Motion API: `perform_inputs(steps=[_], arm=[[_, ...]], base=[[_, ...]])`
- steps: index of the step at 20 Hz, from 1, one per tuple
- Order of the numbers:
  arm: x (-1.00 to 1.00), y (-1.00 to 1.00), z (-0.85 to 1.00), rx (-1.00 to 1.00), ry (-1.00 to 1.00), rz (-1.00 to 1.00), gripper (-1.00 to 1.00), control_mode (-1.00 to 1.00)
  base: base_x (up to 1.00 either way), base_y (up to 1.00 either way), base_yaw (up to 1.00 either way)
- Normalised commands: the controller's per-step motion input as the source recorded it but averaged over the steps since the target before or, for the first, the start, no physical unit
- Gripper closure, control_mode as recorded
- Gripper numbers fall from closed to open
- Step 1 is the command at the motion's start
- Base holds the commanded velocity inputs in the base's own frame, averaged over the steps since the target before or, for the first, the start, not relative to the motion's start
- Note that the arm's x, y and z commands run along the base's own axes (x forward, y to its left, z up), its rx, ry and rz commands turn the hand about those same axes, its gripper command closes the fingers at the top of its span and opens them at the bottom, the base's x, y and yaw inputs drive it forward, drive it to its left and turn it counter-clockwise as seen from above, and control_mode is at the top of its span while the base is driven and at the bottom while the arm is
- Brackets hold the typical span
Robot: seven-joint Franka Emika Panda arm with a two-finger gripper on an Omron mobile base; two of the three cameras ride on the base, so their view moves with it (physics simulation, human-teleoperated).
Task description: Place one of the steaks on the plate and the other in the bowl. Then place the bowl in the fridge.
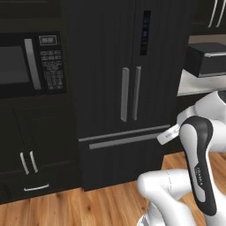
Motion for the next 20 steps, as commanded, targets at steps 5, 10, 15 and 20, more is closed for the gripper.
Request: perform_inputs(steps=[5,10,15,20], arm=[[0.00,0.00,0.00,0.00,0.00,0.00,-1.00,1.00],[0.00,0.00,0.00,0.00,0.00,0.00,-1.00,1.00],[0.00,0.00,0.00,0.00,0.00,0.00,-1.00,1.00],[0.00,0.00,0.00,0.00,0.00,0.00,-1.00,1.00]], base=[[0.00,-0.33,0.07],[0.00,-0.13,0.08],[0.07,0.00,0.02],[0.02,0.00,0.00]])
